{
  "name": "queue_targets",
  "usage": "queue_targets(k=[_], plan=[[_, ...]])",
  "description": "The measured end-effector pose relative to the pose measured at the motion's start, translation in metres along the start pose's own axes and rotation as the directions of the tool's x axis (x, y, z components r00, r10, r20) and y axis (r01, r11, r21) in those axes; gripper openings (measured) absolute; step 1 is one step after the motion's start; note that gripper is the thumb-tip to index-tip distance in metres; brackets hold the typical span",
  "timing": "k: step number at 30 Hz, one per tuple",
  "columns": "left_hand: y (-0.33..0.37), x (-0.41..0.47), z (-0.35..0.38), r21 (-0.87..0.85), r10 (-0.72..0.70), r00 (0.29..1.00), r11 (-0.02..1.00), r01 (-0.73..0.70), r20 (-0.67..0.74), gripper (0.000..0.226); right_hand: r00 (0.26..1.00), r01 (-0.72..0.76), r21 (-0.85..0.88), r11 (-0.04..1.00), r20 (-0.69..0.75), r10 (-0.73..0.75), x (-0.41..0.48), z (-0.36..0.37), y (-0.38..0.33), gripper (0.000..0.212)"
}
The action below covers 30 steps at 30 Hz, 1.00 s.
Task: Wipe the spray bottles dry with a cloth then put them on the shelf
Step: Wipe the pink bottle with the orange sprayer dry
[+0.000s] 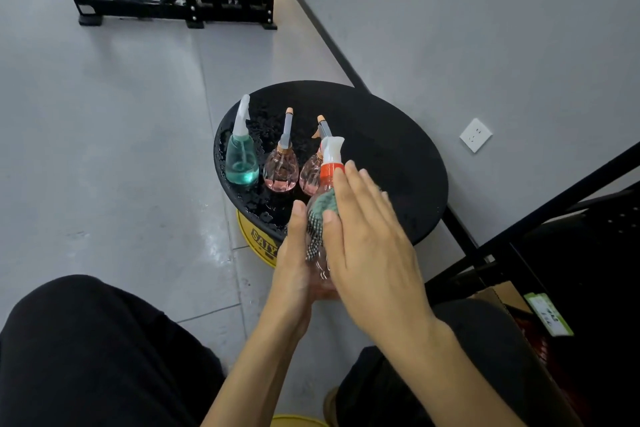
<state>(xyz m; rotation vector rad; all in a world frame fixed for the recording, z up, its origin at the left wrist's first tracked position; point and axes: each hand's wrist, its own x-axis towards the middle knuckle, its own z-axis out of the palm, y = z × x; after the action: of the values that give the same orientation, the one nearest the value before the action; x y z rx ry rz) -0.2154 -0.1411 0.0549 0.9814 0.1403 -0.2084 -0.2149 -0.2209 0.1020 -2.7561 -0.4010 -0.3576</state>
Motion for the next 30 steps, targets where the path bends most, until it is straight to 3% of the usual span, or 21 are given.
queue_targets(k=[5, 11, 14, 18, 20, 25, 30], plan=[[0.000, -0.004, 0.000, -0.011, 0.032, 0.999, 0.999, -0.032, -0.035, 0.068, 0.997, -0.008, 0.078, 0.997, 0.079, 0.002, -0.013, -0.001, -0.005, 0.067], [0.000, -0.004, 0.003, 0.037, -0.068, 0.997, 0.997, 0.067, 0.028, 0.073, 0.993, -0.116, 0.308, 0.944, 0.054, 0.104, 0.027, -0.007, 0.009, 0.063], [0.002, -0.005, 0.003, -0.013, -0.045, 0.999, 0.999, 0.045, 0.015, 0.063, 0.997, -0.064, 0.238, 0.969, 0.060, 0.051, 0.018, -0.006, 0.004, 0.062], [0.002, -0.005, 0.003, -0.089, 0.053, 0.998, 0.995, -0.055, -0.024, 0.054, 0.999, -0.008, 0.005, 1.000, 0.032, 0.008, -0.010, 0.014, -0.009, 0.066], [0.000, -0.006, 0.004, -0.102, 0.024, 1.000, 0.994, -0.026, -0.020, 0.056, 1.000, -0.002, 0.017, 1.000, -0.011, 0.002, -0.008, 0.015, -0.007, 0.060], [-0.001, -0.007, 0.007, 0.015, -0.098, 0.994, 0.995, 0.097, 0.053, 0.066, 0.993, -0.015, 0.168, 0.986, 0.116, -0.005, 0.019, -0.010, 0.013, 0.052], [-0.001, -0.008, 0.008, -0.178, -0.022, 1.000, 0.984, 0.024, 0.014, 0.060, 0.992, 0.050, 0.173, 0.984, 0.104, -0.069, -0.004, -0.008, 0.002, 0.055]])
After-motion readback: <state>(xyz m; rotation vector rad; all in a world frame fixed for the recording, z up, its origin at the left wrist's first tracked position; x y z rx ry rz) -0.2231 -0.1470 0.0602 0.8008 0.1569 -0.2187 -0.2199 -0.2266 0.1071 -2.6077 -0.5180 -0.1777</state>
